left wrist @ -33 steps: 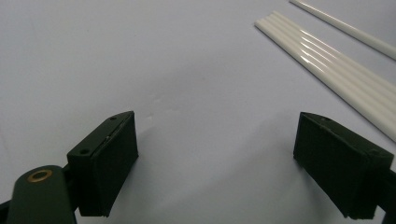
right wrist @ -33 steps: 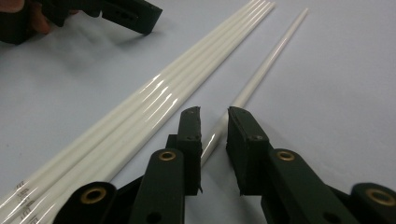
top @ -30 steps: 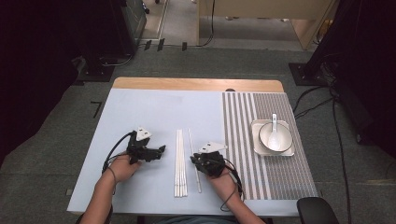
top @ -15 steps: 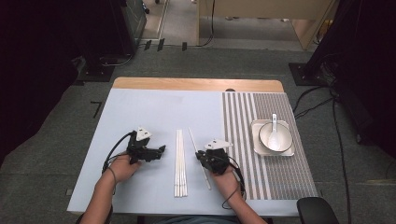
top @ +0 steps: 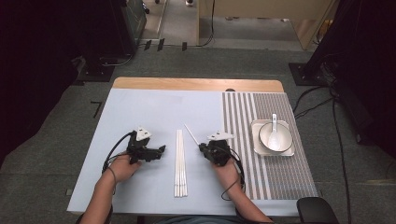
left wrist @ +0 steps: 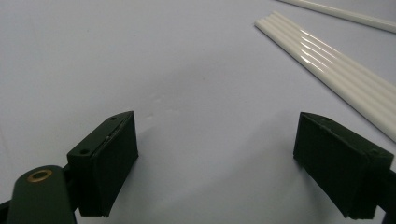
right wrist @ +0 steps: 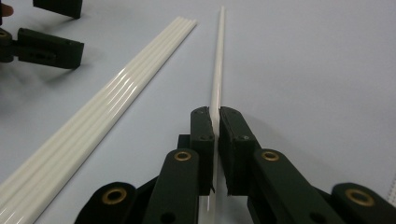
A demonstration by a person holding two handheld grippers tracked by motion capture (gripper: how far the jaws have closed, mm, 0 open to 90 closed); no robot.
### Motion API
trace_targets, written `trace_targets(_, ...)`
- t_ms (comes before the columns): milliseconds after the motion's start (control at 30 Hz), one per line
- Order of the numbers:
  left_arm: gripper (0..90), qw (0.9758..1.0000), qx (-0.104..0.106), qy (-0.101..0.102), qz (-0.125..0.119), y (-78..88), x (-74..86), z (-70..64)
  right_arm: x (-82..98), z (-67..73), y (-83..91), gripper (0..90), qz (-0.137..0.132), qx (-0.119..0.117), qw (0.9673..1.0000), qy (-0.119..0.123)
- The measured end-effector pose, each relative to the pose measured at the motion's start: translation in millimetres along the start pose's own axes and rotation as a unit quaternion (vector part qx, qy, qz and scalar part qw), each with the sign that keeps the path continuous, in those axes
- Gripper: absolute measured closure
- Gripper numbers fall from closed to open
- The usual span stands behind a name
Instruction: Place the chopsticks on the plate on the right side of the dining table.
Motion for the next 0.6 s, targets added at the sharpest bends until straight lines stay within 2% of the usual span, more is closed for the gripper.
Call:
trace_targets(367, 13.5, 1.0, 0.0, 0.001, 0.0, 0.0, 0.0, -0.1, -11.3, -7.9, -12.9, 83.5, -0.001, -0.003, 1.0, 0.0)
trace_targets(467, 13.5, 1.0, 0.0, 0.001, 0.0, 0.0, 0.0, -0.1, -11.7, -7.0, -11.7, 78.1, -0.004, -0.008, 1.0, 0.001)
trace_targets(600, 13.5, 1.0, 0.0, 0.001, -0.001, 0.0, 0.0, -0.1, -10.7, -3.1, -3.4, 77.7, -0.01, -0.012, 0.9998, 0.011)
Point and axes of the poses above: each handheld gripper's, and its own axes: y roughly backward along the jaws, x roughly out of its underside, z roughly to its left, the point moved 8 cm from there along -y, roughly forward along the jaws, and after that the axes turned 6 degrees about y, right-handed, at the moved point
